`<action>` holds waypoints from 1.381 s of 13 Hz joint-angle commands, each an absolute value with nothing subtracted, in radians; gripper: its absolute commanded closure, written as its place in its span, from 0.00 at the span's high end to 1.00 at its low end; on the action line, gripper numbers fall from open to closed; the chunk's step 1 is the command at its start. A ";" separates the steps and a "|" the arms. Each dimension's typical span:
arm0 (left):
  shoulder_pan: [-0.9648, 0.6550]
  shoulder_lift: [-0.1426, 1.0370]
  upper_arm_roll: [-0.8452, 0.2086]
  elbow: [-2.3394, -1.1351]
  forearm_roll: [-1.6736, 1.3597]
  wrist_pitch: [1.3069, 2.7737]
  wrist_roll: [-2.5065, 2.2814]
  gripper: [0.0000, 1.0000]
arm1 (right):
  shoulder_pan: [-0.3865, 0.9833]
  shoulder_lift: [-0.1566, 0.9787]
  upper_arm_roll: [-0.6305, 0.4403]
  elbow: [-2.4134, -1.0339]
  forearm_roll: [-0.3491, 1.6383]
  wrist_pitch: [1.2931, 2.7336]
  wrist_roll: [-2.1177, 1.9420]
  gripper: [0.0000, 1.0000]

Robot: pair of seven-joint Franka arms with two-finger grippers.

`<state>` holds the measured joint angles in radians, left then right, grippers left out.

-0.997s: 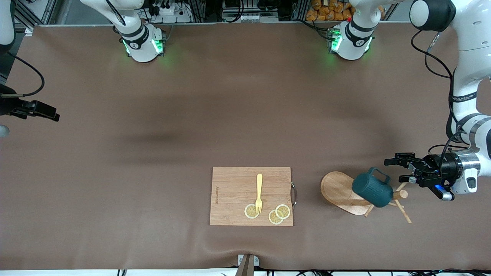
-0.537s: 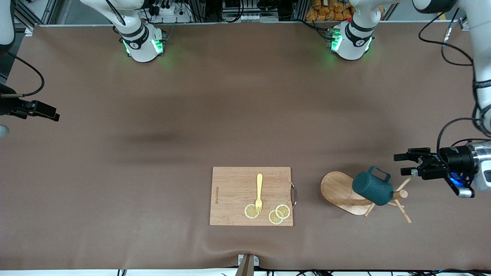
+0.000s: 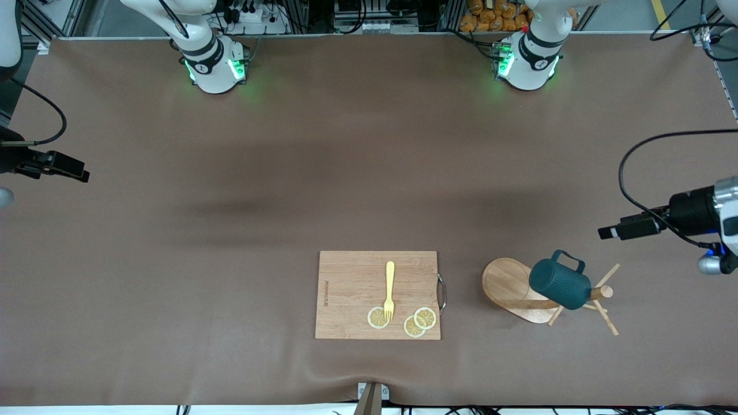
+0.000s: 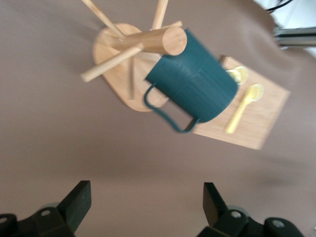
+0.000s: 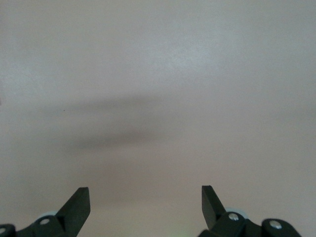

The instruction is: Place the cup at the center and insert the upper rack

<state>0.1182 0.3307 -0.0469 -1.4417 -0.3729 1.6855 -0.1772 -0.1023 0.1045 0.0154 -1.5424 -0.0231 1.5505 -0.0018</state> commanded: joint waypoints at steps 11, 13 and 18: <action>0.003 -0.020 -0.124 -1.631 0.088 1.631 -0.126 1.00 | -0.094 0.091 0.009 -1.543 -0.014 1.583 0.015 1.00; 0.006 -0.015 -0.126 -1.641 0.002 1.626 -0.153 1.00 | -0.094 0.094 0.009 -1.545 -0.008 1.583 0.015 1.00; 0.011 0.008 -0.126 -1.658 -0.012 1.623 -0.158 1.00 | -0.092 0.089 0.009 -1.545 0.008 1.556 0.051 1.00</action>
